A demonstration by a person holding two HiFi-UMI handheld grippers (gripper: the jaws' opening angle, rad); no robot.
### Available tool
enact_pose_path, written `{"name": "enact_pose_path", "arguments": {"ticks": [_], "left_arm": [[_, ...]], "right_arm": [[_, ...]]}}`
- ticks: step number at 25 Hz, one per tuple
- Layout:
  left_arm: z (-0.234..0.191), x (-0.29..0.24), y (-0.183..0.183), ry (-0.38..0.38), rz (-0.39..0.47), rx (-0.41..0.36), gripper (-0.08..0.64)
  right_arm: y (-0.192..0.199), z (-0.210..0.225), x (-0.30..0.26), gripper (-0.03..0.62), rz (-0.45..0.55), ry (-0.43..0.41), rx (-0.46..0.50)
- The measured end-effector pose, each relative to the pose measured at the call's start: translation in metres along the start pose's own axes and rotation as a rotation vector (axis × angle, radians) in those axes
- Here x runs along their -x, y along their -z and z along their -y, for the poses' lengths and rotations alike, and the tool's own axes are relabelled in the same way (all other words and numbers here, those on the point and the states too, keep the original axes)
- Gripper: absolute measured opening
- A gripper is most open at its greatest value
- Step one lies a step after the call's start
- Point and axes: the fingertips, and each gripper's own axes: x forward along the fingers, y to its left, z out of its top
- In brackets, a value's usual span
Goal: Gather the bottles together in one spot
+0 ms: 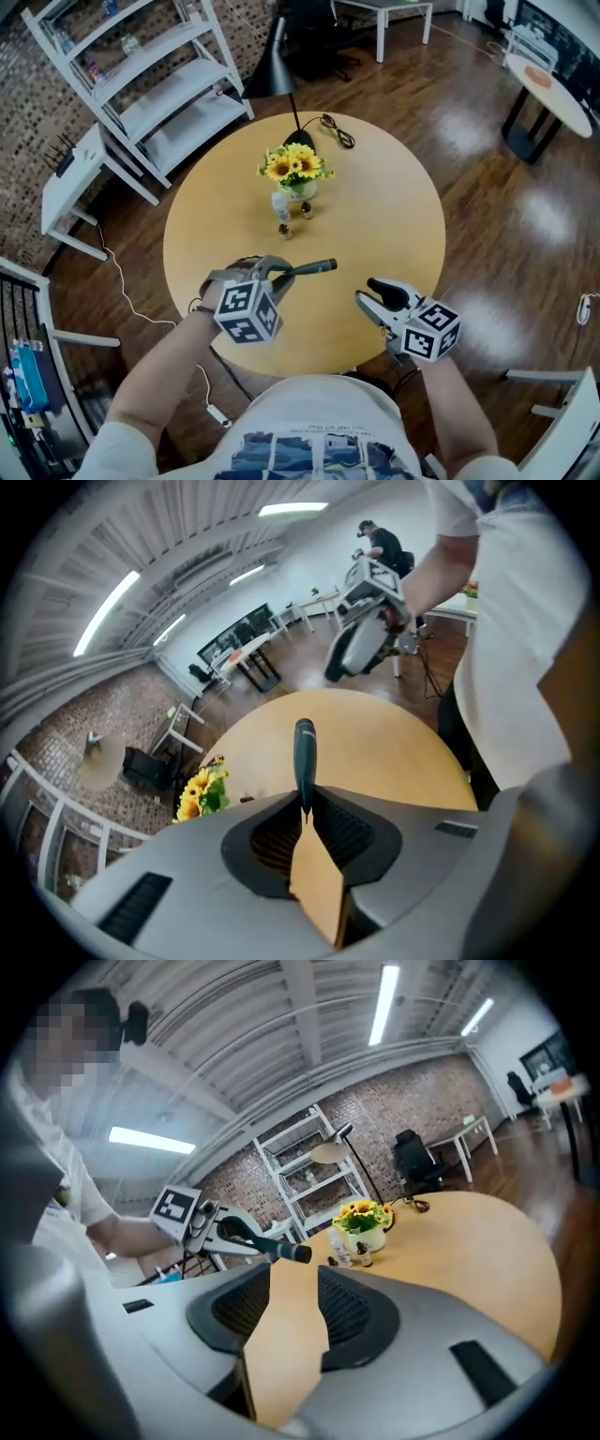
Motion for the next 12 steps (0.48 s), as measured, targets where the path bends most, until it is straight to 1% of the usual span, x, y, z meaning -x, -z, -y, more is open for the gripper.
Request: {"name": "enact_pose_path", "arguments": {"ticks": [4, 6, 8, 9, 12], "left_arm": [[-0.023, -0.035, 0.022, 0.056, -0.141, 0.175, 0.037], [-0.033, -0.052, 0.032, 0.100, -0.230, 0.227, 0.037], [-0.047, -0.067, 0.042, 0.137, -0.333, 0.236, 0.037], [-0.055, -0.075, 0.045, 0.151, -0.382, 0.225, 0.037], [-0.071, -0.100, 0.052, 0.220, -0.505, 0.153, 0.037]], "right_arm": [[0.009, 0.006, 0.010, 0.186, -0.013, 0.049, 0.139], [0.013, 0.012, 0.013, 0.186, -0.014, 0.059, 0.183], [0.015, 0.022, 0.017, 0.184, -0.016, 0.065, 0.212], [0.016, 0.028, 0.019, 0.184, -0.019, 0.071, 0.224], [0.020, 0.048, 0.027, 0.184, -0.037, 0.113, 0.240]]}}
